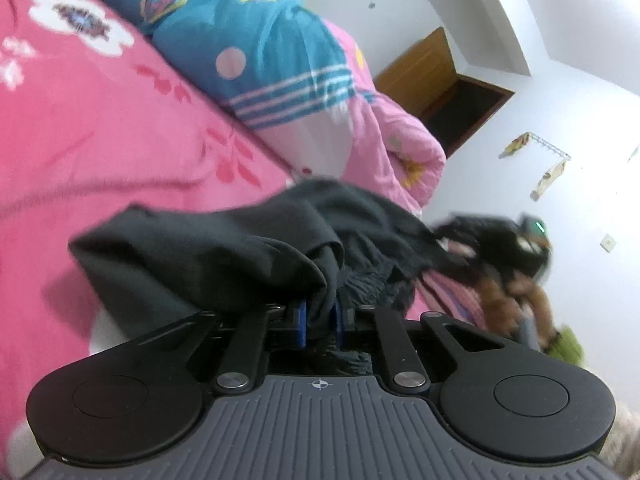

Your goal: Fold clothes

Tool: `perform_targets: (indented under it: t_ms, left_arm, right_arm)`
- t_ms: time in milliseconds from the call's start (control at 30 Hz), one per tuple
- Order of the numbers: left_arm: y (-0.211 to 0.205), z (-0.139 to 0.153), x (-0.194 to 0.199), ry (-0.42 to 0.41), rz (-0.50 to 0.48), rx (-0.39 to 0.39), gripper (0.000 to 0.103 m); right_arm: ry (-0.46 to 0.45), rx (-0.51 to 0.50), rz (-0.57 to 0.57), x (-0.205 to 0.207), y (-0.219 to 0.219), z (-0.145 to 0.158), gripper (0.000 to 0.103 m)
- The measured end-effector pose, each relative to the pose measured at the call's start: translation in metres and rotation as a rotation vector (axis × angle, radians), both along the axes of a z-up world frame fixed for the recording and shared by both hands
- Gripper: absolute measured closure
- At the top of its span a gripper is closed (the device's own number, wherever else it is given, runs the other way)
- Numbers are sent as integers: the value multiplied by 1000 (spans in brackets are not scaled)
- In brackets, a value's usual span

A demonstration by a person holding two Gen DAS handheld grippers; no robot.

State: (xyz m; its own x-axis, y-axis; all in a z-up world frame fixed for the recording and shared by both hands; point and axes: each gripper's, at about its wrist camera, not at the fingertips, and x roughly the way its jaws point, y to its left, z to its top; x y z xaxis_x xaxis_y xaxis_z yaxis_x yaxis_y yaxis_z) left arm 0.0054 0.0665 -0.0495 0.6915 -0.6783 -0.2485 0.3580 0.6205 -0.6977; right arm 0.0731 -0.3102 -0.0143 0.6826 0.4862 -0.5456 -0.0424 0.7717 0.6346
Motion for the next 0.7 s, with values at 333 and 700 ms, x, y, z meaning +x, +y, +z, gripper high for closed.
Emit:
perform_targets:
  t_ms: [333, 700]
  left_arm:
    - [6, 64, 71, -74, 6, 0, 98]
    - [18, 114, 154, -33, 20, 33, 100]
  right_arm:
    - [-69, 220, -40, -91, -19, 9, 93]
    - [-55, 474, 139, -89, 54, -18, 93]
